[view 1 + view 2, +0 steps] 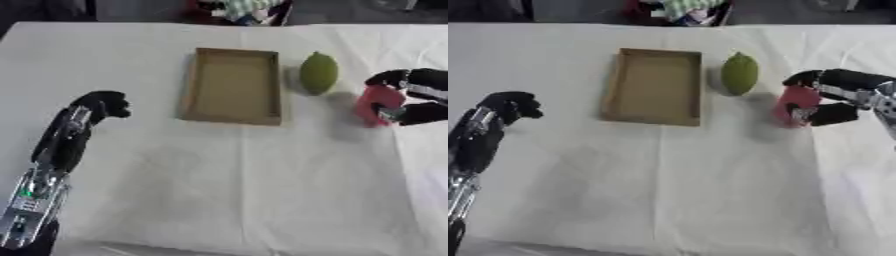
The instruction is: Pick up objects on the table and place them in the box.
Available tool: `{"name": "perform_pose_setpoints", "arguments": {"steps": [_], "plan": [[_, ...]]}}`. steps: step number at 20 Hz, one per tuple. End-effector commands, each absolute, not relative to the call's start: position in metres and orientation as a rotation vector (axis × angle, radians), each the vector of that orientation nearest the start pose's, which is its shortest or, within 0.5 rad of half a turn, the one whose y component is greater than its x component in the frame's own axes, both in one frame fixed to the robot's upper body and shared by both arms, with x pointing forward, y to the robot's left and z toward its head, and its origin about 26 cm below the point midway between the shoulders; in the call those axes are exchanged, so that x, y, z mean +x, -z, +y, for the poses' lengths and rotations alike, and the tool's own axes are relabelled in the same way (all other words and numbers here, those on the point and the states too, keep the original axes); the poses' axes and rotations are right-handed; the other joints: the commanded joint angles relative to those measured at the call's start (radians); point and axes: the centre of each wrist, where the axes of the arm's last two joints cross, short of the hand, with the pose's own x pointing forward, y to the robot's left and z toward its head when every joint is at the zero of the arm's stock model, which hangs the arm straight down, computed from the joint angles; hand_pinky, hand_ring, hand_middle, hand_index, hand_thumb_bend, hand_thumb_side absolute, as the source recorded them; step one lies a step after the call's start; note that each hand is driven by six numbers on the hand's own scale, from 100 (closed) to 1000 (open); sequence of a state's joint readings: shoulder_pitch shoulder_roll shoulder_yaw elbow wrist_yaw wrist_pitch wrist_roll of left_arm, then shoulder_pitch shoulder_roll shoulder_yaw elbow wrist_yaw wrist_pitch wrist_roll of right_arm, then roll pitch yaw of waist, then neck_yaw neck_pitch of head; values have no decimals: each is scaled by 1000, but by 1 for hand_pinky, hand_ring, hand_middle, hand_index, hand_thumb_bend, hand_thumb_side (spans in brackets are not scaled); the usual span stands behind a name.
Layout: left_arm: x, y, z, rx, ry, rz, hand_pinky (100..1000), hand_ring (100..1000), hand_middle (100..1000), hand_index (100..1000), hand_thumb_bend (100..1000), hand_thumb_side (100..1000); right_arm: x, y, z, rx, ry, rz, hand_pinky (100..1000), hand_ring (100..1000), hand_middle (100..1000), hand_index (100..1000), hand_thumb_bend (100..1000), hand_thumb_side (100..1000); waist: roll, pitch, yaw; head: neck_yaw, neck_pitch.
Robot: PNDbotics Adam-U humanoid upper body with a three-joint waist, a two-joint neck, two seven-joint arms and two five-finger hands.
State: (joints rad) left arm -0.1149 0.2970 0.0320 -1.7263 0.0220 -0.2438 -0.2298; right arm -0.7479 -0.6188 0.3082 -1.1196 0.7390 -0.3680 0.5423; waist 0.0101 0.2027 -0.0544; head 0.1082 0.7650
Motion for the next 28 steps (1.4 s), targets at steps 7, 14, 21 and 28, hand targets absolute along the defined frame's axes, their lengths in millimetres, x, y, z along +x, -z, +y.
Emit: {"name": "perform_pose_setpoints", "arguments": {"steps": [7, 14, 21, 28], "plan": [[303, -90, 305, 59, 533, -2037, 710, 622, 611, 754, 100, 1000, 438, -171, -319, -728, -1847, -1293, 603, 597, 583, 964, 100, 292, 0, -12, 1, 0, 5], [303, -89, 305, 59, 531, -2036, 710, 621, 611, 754, 100, 1000, 438, -188, -311, -900, -1714, -1536, 468, 454, 405, 884, 100, 256, 0, -11, 1, 1, 5], [303, -89, 305, 56, 531, -2036, 710, 619, 610, 755, 100, 1000, 440, -203, -304, -986, -1672, -1650, 412, 391, 341, 854, 100, 241, -1, -12, 1, 0, 5], [303, -89, 305, 51, 534, -2035, 710, 618, 610, 755, 100, 1000, 442, -234, -284, -1028, -1691, -1755, 422, 396, 343, 857, 100, 238, -2, -16, 2, 0, 5]]}}
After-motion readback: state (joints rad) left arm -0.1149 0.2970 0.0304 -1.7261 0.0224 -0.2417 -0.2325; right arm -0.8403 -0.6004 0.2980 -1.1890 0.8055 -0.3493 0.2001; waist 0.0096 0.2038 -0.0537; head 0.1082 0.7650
